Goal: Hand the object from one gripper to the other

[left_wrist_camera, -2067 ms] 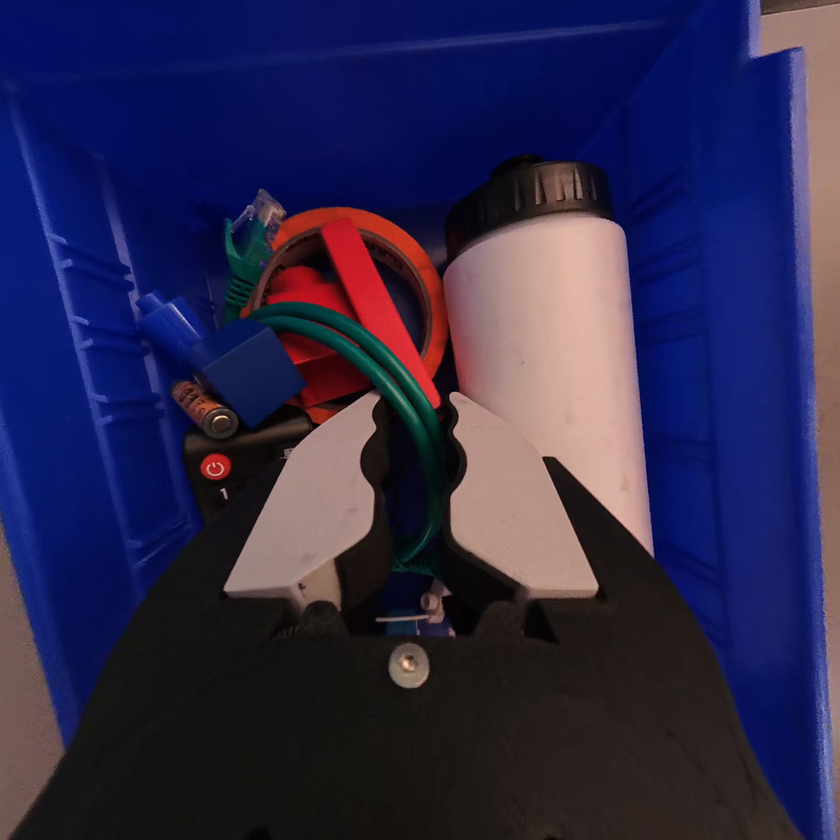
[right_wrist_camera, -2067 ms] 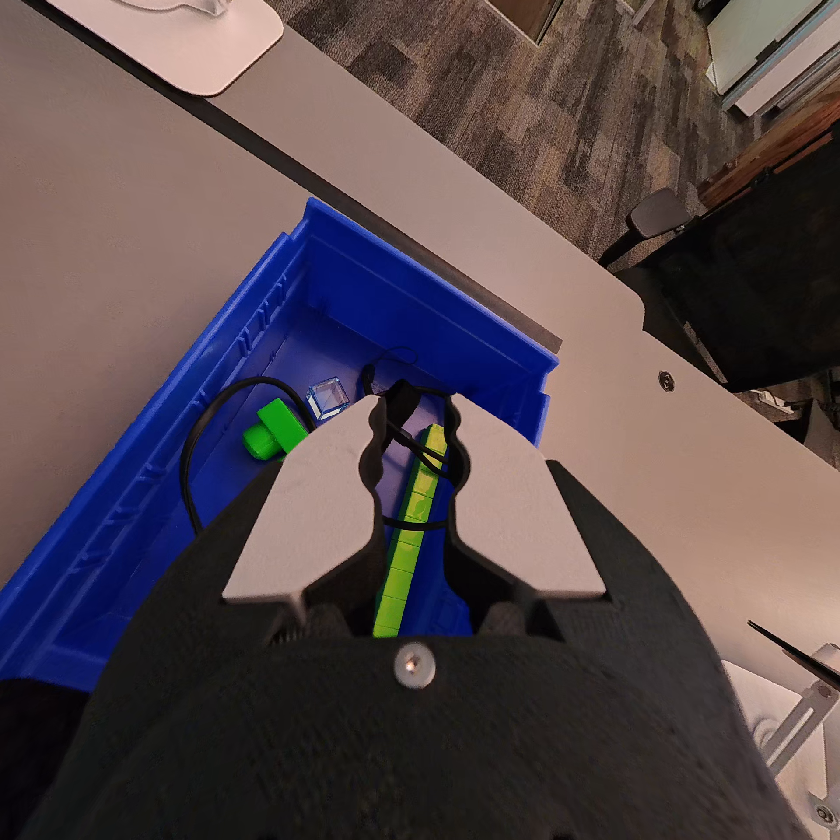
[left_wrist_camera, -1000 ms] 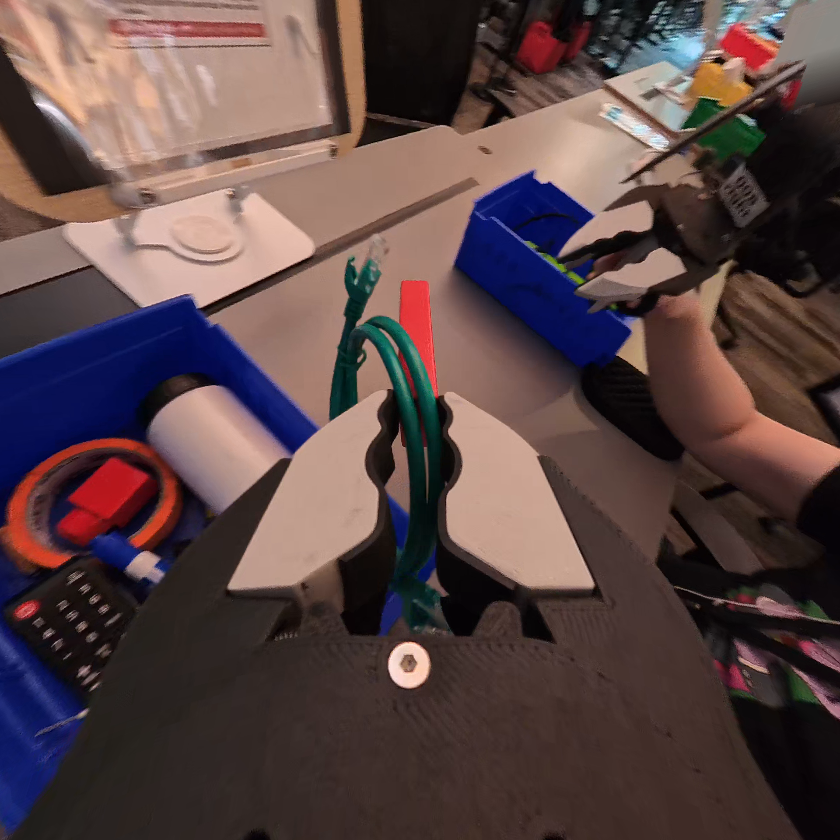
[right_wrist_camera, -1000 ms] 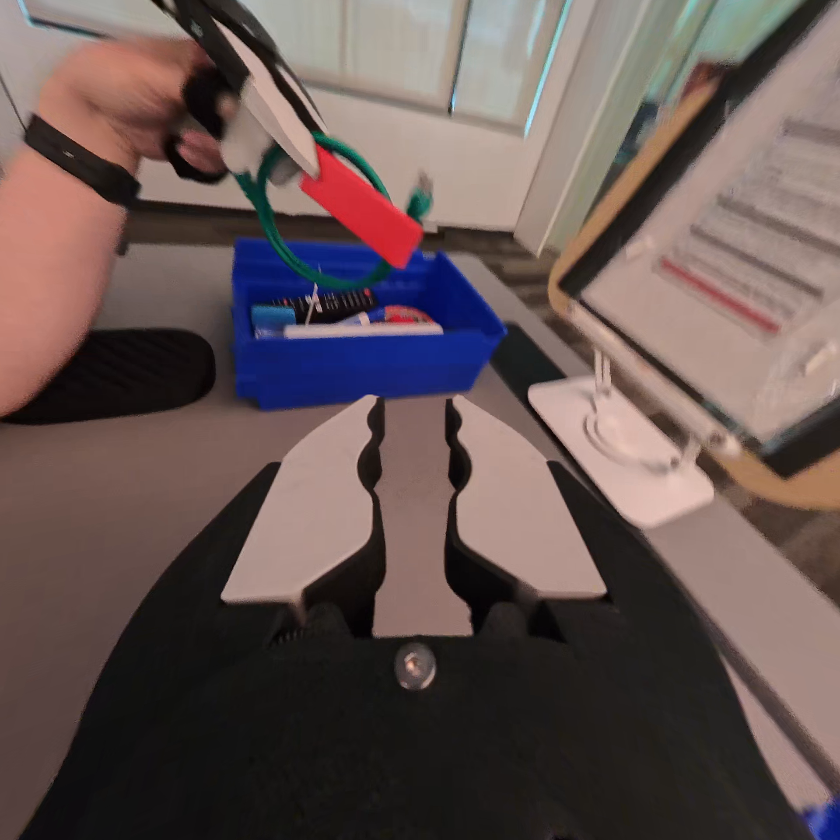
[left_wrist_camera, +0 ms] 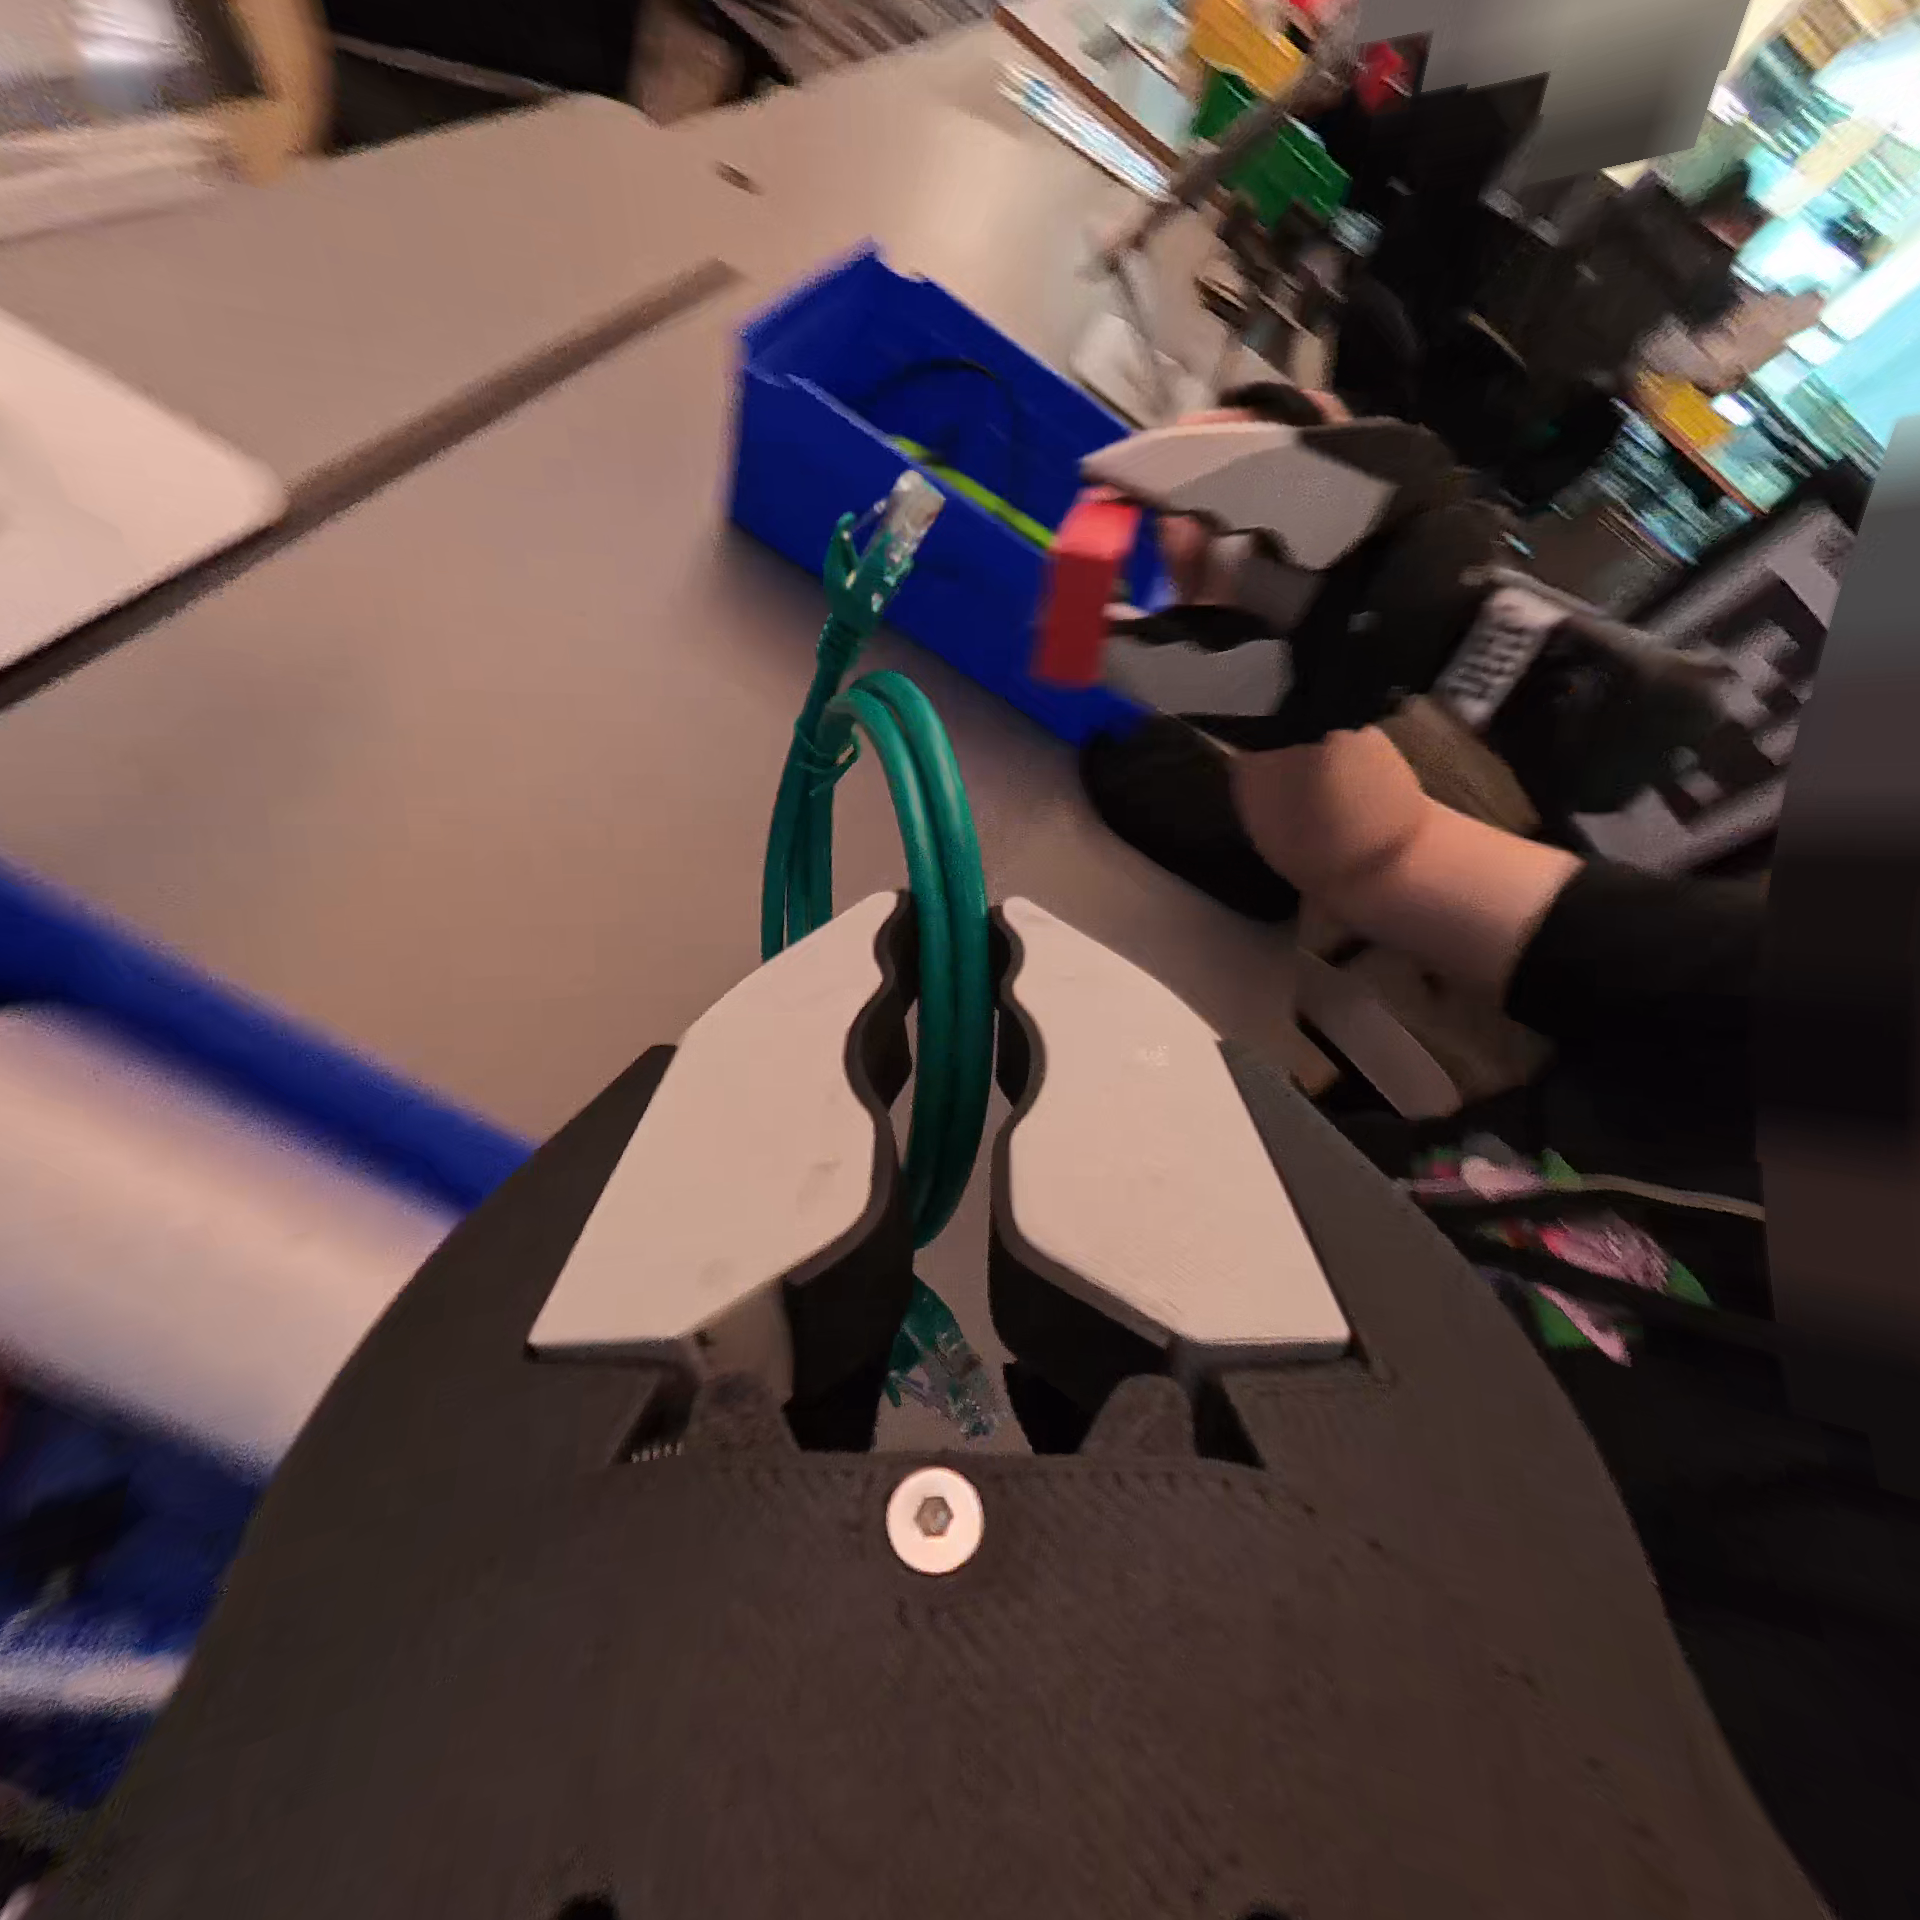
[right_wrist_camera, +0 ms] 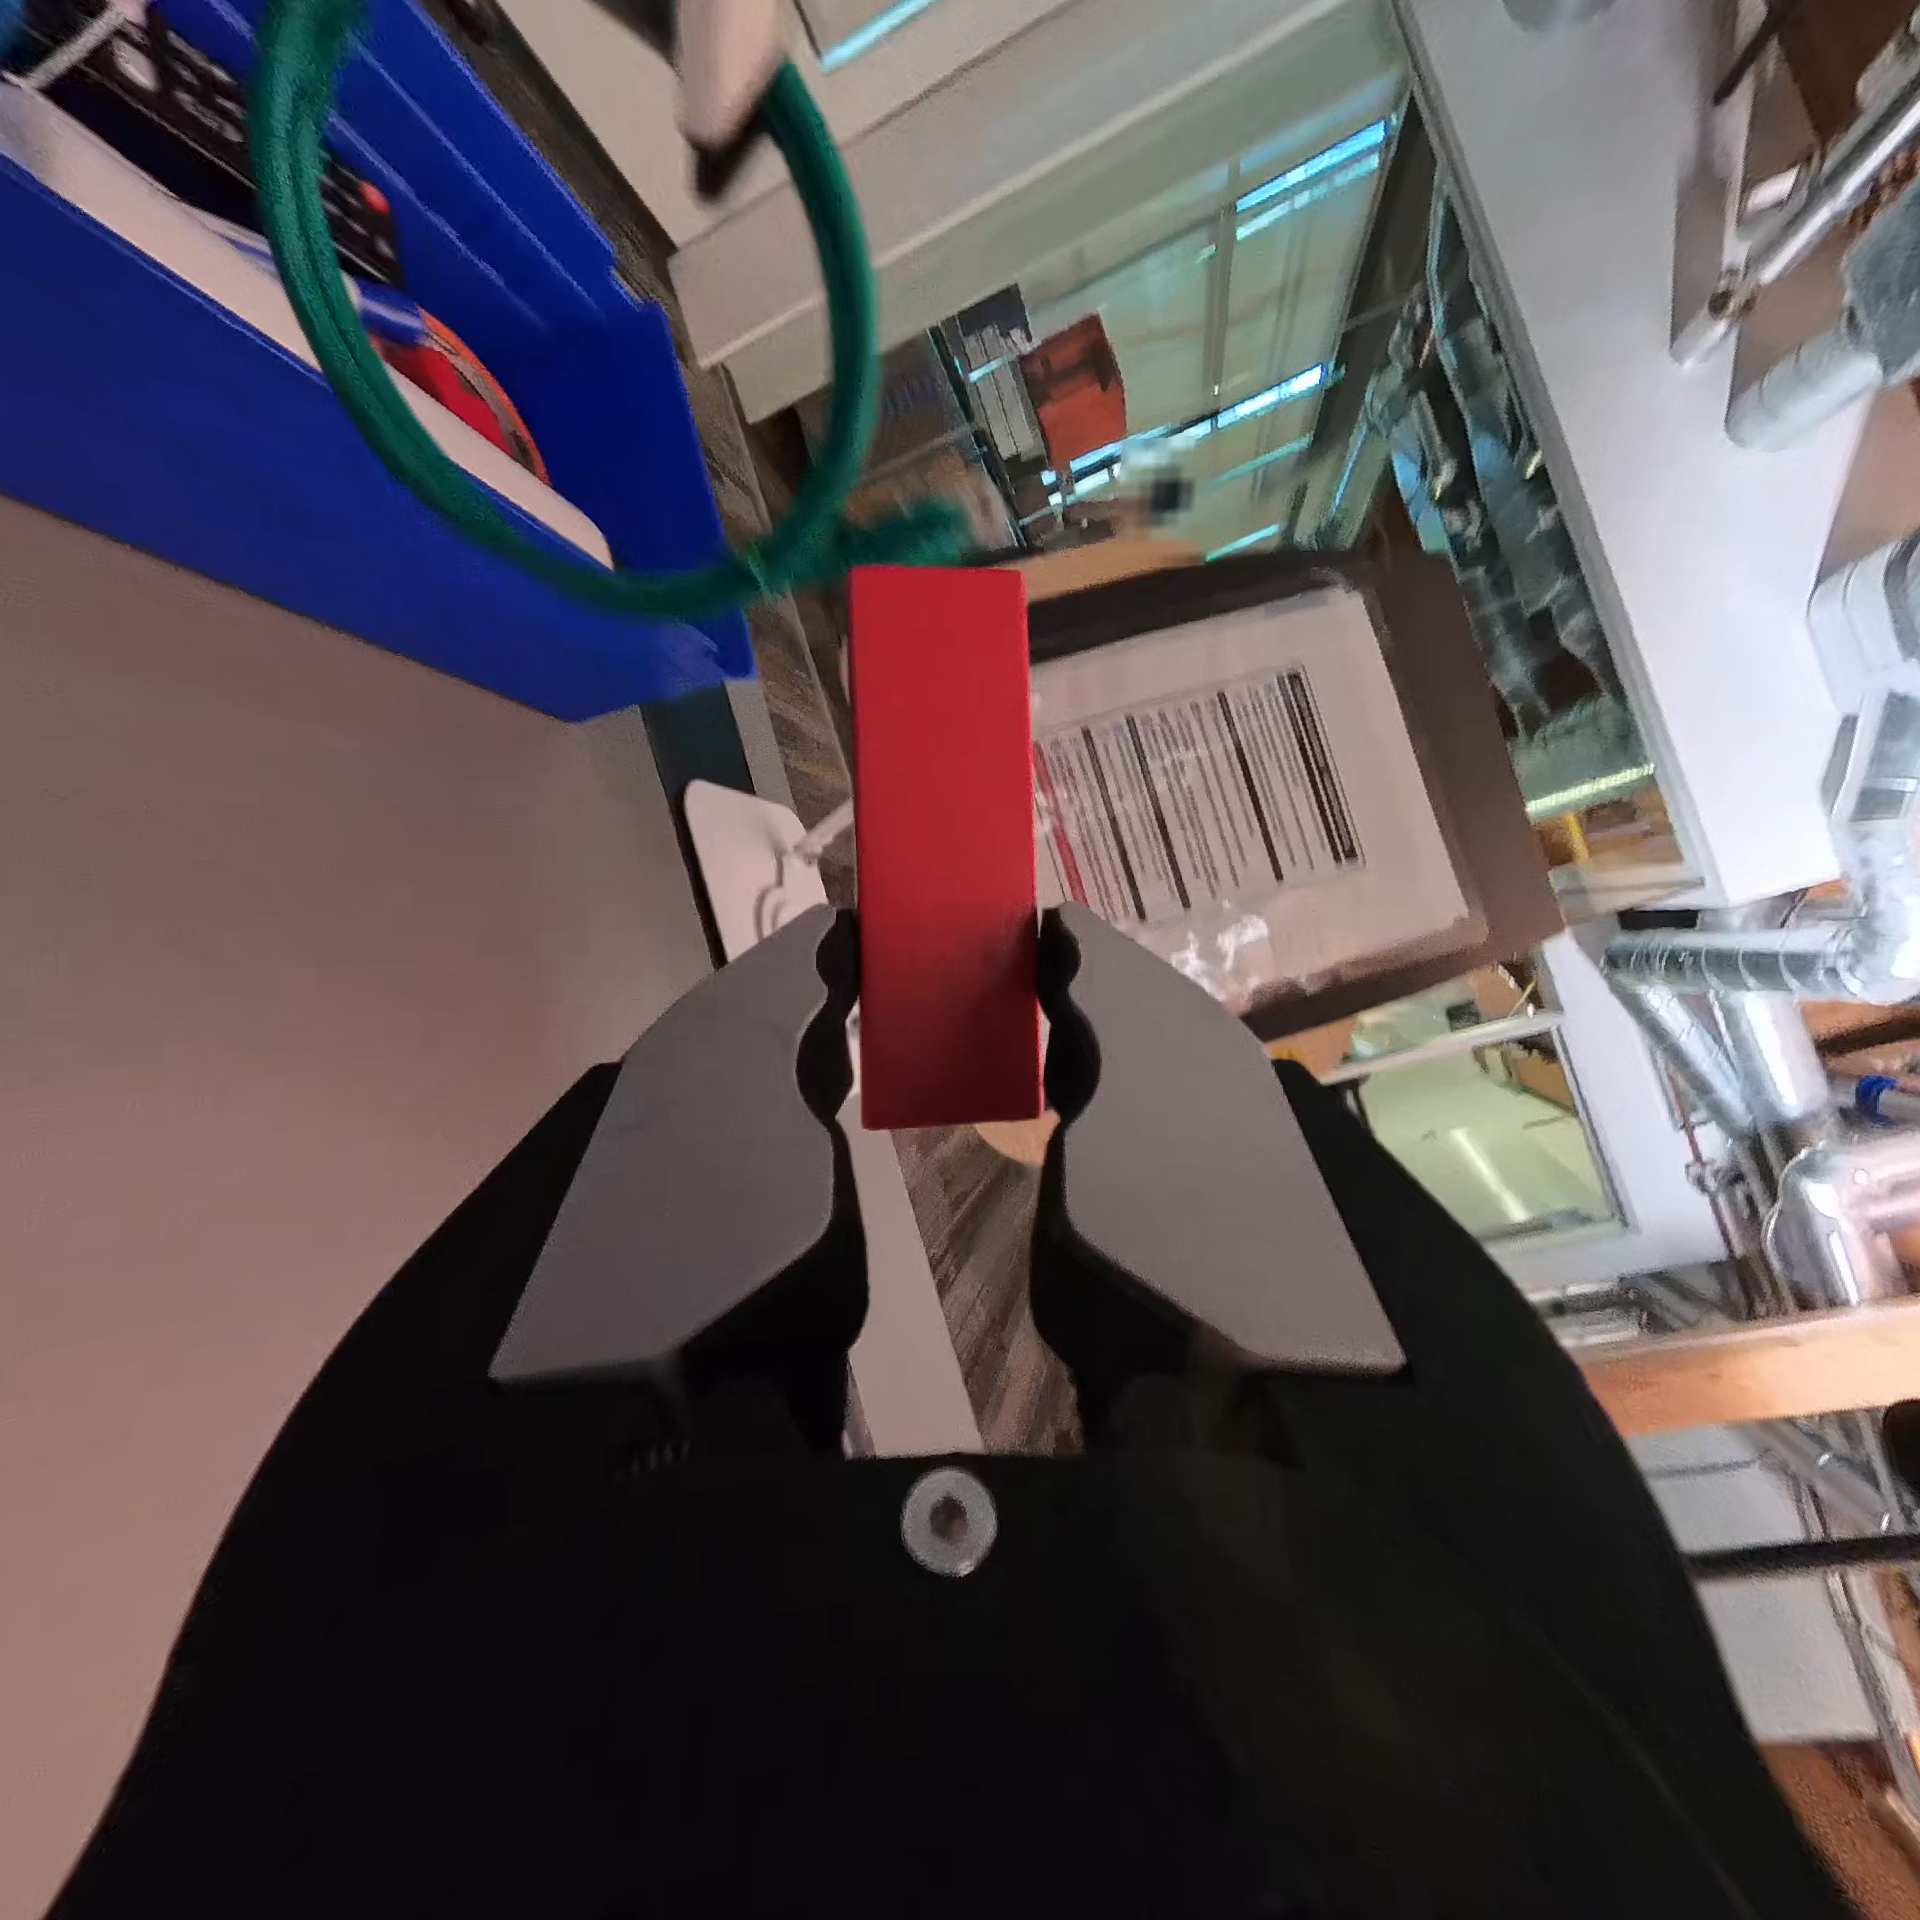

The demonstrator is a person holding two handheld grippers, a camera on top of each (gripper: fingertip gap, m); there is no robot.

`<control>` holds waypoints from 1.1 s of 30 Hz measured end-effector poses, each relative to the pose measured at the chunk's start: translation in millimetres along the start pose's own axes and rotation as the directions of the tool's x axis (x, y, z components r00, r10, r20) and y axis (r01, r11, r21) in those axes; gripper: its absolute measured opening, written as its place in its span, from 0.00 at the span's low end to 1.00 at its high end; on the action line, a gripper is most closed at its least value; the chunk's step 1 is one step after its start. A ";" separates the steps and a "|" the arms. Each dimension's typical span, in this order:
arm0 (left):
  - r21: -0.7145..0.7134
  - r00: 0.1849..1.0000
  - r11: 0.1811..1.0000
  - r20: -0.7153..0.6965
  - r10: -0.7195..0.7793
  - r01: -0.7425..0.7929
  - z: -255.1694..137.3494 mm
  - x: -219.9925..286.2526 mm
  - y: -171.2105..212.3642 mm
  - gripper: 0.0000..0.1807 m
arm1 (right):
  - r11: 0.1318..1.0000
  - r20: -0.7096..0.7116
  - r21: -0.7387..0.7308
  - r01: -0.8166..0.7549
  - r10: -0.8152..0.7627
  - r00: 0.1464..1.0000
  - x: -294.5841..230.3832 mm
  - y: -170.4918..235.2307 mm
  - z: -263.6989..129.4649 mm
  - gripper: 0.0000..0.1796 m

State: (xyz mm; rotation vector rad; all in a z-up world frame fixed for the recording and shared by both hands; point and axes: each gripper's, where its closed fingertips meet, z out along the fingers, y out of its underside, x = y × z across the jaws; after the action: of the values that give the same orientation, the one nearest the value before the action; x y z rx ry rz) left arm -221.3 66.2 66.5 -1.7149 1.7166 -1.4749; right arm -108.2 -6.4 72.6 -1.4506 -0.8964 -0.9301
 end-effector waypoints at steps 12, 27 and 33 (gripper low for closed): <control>0.057 0.689 0.958 0.683 -0.242 0.280 -82.1 -162.7 60.1 0.06 | 0.985 -0.027 -0.159 -0.069 0.065 0.998 40.6 64.9 -13.8 0.19; 0.112 0.848 0.994 0.527 -0.062 0.004 -38.4 -97.7 -9.2 0.35 | 0.999 -0.079 -0.017 -0.033 0.031 0.996 42.3 54.9 -15.2 0.19; 0.400 0.959 0.889 -0.073 0.273 -0.223 39.4 72.1 -76.9 0.34 | 0.987 -0.160 0.145 0.067 -0.044 0.986 43.8 15.1 -31.1 0.19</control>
State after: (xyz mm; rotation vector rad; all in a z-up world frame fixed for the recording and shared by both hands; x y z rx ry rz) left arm -164.5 5.0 141.9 -1.1733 1.5026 -1.6929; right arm -78.8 -37.6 108.4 -1.2125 -0.8751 -0.9819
